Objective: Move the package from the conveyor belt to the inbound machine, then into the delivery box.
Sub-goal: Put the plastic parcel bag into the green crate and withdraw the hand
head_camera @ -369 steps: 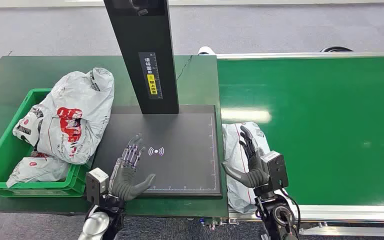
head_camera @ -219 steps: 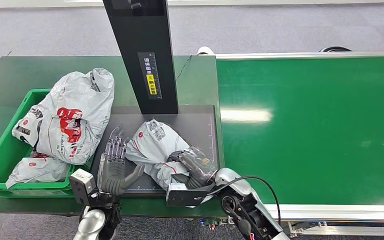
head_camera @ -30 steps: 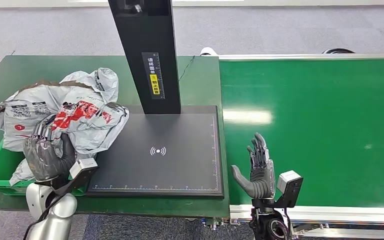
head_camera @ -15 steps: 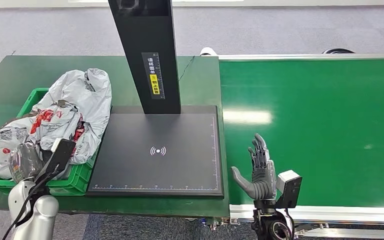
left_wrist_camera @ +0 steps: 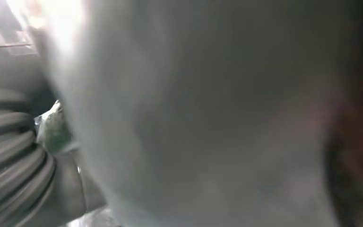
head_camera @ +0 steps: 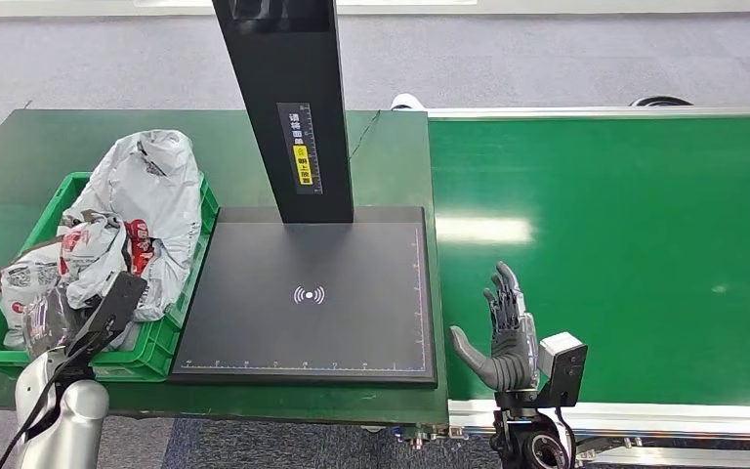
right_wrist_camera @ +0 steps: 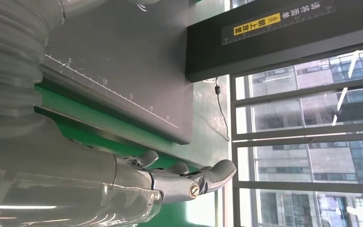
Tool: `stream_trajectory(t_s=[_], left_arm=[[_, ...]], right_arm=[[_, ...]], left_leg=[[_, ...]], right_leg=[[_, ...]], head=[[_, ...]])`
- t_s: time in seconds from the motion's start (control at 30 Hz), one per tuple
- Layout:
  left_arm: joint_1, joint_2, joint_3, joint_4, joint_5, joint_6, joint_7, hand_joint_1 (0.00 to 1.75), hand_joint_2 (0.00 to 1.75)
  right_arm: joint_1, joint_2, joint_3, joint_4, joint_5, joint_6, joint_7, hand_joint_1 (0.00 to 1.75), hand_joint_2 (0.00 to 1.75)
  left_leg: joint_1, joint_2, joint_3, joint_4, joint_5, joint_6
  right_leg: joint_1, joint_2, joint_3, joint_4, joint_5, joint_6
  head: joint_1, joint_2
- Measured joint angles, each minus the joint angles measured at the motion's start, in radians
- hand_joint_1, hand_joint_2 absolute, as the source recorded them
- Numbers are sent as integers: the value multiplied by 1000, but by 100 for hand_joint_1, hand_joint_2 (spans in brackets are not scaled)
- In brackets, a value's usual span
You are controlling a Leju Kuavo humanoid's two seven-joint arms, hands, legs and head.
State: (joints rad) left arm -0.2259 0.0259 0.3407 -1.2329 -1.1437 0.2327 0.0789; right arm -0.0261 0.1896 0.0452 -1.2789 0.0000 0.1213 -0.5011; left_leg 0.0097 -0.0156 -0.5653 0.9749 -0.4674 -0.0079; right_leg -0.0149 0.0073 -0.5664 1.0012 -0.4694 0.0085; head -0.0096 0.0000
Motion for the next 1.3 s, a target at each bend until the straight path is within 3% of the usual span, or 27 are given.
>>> stream_trajectory(t_s=[0.37, 0.53, 0.77, 0.9, 1.17, 1.3], left_arm=[[10, -9, 5, -33, 190, 275, -189, 0, 175], [17, -19, 4, -75, 232, 317, -231, 0, 175], [34, -33, -10, -151, 394, 434, -416, 0, 175], [41, -45, -14, -189, 449, 447, -474, 0, 175], [52, -59, -36, -236, 482, 441, -493, 0, 175], [63, -64, -51, -271, 604, 382, -551, 0, 175]], right_arm=[[14, 0, -2, -17, -7, -4, 6, 0, 175], [15, 2, -2, -17, -9, -6, 6, 0, 175], [14, 3, 2, -17, -26, -12, 4, 0, 175], [12, 3, 5, -17, -31, -19, 0, 0, 175], [8, 3, 6, -16, -31, -21, -1, 0, 175], [4, 3, 6, -15, -31, -21, -3, 0, 175]], left_leg=[[0, 0, -1, 0, 0, 0], [0, 0, -1, 0, 0, 0], [0, 0, -2, 0, 0, 0], [0, 0, -2, 0, 0, 0], [0, 0, -2, 0, 0, 0], [0, 0, -2, 0, 0, 0]], right_leg=[[0, 0, -1, 0, 0, 0], [0, 0, -2, 0, 0, 0], [0, 0, -2, 0, 0, 0], [0, 0, -2, 0, 0, 0], [0, 0, -2, 0, 0, 0], [0, 0, -2, 0, 0, 0]], head=[[0, 0], [0, 0], [0, 0], [0, 0], [0, 0], [0, 0]])
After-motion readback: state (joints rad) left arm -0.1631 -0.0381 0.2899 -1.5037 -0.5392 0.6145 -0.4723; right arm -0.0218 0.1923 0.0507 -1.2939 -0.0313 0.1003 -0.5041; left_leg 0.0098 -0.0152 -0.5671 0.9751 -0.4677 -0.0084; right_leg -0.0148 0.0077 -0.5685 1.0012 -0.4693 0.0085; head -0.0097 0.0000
